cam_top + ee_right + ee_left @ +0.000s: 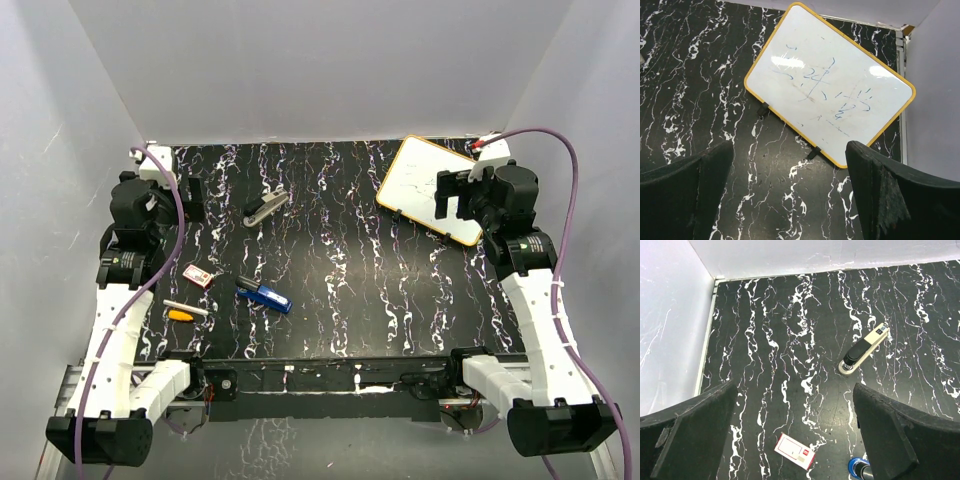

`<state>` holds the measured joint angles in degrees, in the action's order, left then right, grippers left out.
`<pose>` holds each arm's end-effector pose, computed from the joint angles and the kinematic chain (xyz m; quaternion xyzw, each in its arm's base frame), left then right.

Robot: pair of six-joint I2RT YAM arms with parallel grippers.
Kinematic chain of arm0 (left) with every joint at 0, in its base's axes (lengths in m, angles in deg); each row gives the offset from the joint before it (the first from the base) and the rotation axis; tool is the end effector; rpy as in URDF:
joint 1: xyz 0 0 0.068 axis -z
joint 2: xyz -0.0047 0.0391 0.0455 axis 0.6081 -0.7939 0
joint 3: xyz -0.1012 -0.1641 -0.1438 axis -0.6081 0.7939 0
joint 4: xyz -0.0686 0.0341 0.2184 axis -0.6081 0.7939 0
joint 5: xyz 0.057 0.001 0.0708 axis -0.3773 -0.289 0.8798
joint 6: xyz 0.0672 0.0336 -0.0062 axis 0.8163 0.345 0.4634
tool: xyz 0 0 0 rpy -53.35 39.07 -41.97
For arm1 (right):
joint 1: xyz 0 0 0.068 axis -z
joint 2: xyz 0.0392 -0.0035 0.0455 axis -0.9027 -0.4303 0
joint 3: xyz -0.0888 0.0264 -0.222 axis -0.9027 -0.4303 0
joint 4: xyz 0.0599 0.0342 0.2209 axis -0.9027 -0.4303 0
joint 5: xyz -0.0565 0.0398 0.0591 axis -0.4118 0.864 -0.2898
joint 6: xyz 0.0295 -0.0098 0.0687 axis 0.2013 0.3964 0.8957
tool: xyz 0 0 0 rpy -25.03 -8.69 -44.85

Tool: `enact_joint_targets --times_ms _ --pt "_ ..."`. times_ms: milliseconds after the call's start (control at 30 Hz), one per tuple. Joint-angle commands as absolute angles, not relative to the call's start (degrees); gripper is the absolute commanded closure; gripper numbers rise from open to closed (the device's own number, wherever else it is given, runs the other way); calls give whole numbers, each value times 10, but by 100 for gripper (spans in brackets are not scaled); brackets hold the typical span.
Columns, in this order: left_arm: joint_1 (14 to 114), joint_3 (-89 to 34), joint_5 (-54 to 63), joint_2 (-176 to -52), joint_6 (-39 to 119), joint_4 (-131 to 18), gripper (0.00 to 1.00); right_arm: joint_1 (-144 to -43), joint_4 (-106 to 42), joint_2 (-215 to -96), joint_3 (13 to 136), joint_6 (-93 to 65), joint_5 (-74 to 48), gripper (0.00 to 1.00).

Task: Load the staples into the stapler

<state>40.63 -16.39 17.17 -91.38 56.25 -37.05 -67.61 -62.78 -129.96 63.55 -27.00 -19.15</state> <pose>0.2182 -0.0073 0.3633 0.0284 0.7629 0.0375 0.6448 0.2170 0.0134 0.3444 -0.0744 0.8273 -0.0042 0.5568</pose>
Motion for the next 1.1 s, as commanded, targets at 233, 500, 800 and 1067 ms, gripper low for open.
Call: enact_joint_targets --times_ms 233,500,800,1067 --pt "386 -148 113 -915 573 -419 3 -703 -583 -1300 637 -287 -157 1" --pt "382 -135 105 -917 577 -433 3 -710 -580 -1304 639 -314 -122 1" --pt "380 -120 62 -936 623 -437 3 -802 -584 -1361 642 -387 -31 1" --pt "366 -114 82 -969 572 -437 3 -1000 -516 -1496 639 -409 -21 1"
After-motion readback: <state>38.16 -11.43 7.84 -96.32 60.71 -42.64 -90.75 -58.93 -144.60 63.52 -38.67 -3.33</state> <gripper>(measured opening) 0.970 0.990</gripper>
